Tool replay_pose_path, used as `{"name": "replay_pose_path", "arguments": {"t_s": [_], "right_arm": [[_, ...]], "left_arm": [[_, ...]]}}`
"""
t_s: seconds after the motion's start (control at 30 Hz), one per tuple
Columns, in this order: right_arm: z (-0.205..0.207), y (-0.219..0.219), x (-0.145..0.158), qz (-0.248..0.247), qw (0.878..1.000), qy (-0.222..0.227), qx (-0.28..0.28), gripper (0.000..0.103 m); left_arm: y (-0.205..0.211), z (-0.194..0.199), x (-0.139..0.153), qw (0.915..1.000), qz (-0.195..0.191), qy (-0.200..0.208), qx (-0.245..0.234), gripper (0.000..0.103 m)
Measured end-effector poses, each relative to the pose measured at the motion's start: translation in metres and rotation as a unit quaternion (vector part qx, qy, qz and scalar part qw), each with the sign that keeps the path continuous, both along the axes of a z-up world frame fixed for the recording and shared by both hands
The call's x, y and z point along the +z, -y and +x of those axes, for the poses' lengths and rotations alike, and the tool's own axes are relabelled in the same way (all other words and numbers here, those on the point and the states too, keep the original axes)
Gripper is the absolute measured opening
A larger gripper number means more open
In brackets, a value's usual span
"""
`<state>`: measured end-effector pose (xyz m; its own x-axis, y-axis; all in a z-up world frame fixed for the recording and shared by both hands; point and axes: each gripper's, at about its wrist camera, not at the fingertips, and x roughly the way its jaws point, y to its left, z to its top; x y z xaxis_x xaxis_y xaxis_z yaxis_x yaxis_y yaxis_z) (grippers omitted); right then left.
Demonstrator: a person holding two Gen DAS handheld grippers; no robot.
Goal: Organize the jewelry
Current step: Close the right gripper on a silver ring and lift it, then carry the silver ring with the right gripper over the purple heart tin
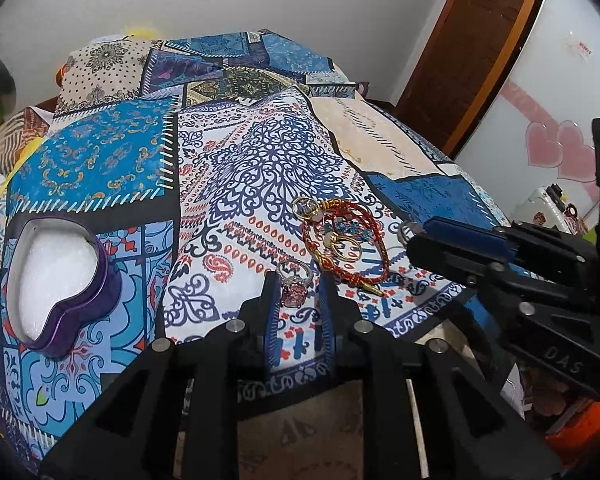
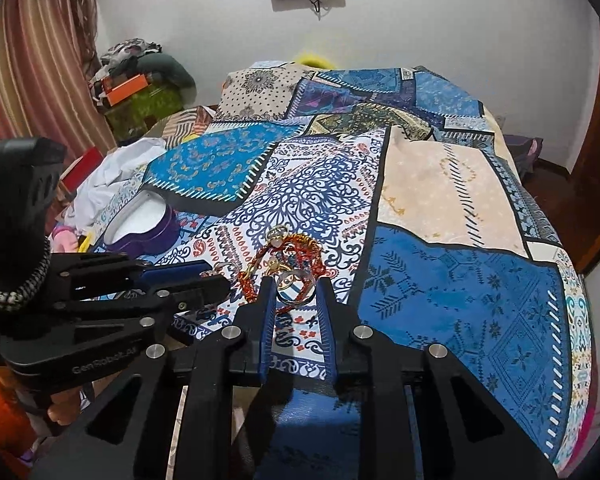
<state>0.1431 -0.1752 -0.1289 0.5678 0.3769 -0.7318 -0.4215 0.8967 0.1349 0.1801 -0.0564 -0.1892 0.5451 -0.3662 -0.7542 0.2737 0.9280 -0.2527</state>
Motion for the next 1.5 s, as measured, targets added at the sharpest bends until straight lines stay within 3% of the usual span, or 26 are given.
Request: {"name": "replay_pose_path", "arguments": {"t_s": [0.13,0.63,1.07,1.5], "right_arm": [[-0.001,-0.001,0.003,0.004,1.000,-0.001,0.000,0.018],[-0.021,-0.024,0.042,0.025,0.999,0.040,0.005,0.018],[-0.041,-0.076,0.068,0.034,0.995,0.081,0.042,0.018],[-0.030,-0.126,0.066,0.037,0.993,0.086,0.077,0.018]], "left_arm": [[0.000,-0.002,0.003,0.9999,0.009,0.004,0.000,0.010],[-0.035,-0.037,0.047,0.9973,-0.001,0.061,0.040,0.010],[-0.103,-0.074,0.083,0.9872,0.001,0.120,0.105,0.010],[-0.152,-0.080,0.085,0.9792,0.007,0.140,0.146,0.010]]}}
